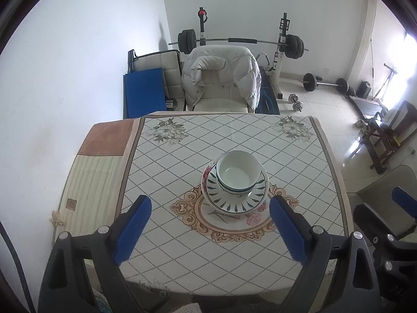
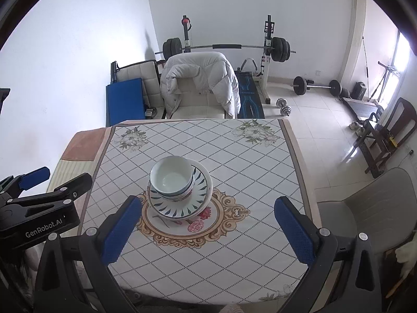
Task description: Organize plates and bowls
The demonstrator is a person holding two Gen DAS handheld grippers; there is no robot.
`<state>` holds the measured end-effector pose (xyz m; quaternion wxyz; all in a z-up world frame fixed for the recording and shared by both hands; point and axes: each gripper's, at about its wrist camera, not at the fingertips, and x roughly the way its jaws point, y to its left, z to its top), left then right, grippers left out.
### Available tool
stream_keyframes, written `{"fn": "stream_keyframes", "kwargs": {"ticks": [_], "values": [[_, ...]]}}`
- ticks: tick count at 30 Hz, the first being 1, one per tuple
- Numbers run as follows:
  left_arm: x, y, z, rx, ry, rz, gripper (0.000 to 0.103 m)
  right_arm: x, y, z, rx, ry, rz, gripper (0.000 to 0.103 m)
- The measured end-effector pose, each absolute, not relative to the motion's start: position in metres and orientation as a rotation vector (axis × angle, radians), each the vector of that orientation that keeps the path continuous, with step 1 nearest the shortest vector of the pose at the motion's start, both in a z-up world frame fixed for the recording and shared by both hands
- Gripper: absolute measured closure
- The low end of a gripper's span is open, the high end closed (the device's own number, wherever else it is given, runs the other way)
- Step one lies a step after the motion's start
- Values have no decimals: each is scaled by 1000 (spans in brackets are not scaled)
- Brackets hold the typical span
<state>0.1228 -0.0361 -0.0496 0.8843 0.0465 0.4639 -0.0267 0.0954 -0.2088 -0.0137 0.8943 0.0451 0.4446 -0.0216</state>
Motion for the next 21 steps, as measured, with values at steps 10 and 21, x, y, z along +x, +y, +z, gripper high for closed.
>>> {"fn": "stream_keyframes", "kwargs": {"ticks": [10,21], "values": [[58,-45,-15,95,902,13,10,19,-224,33,71,859,-6,0],[17,-43,3,84,860,6,10,-24,-223,58,50,822,-37,0]]}}
